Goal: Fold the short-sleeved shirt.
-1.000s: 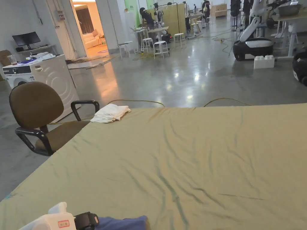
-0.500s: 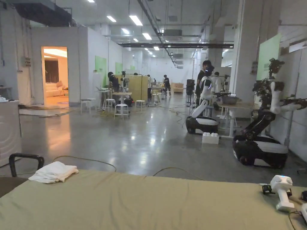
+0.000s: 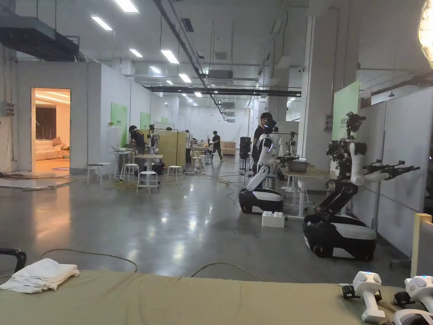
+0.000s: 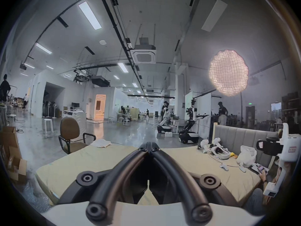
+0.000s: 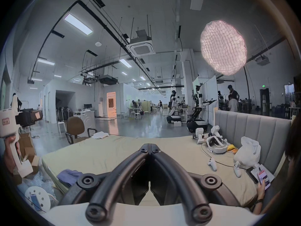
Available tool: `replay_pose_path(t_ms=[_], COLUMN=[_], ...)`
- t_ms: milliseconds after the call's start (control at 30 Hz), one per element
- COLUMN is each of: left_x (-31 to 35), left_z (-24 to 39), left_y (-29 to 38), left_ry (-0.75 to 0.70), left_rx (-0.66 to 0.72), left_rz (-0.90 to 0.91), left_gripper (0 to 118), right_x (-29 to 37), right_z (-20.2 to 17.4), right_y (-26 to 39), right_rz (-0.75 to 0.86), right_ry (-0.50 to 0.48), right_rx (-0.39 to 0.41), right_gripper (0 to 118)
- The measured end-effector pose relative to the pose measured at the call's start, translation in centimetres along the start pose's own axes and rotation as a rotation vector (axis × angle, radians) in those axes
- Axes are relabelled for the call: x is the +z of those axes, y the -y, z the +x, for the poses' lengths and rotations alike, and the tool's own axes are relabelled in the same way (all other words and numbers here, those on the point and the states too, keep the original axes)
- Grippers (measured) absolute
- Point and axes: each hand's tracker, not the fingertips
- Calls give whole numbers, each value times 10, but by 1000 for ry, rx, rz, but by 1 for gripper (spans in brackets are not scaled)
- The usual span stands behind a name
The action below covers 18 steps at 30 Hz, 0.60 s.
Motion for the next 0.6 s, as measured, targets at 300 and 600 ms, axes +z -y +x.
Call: replay_pose_path(t_ms=[300, 600], left_x=[1, -6], left_z=[8, 6], left_y=[-6, 2], left_ry=[8, 9], left_rx=[-31, -59], left_rz=[3, -45], left_gripper=[0, 89], right_x=[-7, -11], right_z=[1, 5], right_y=[2, 3], right_rz=[-3, -34], right_ry=[21, 9], right_rx=[-56, -72], right_gripper=[0, 91])
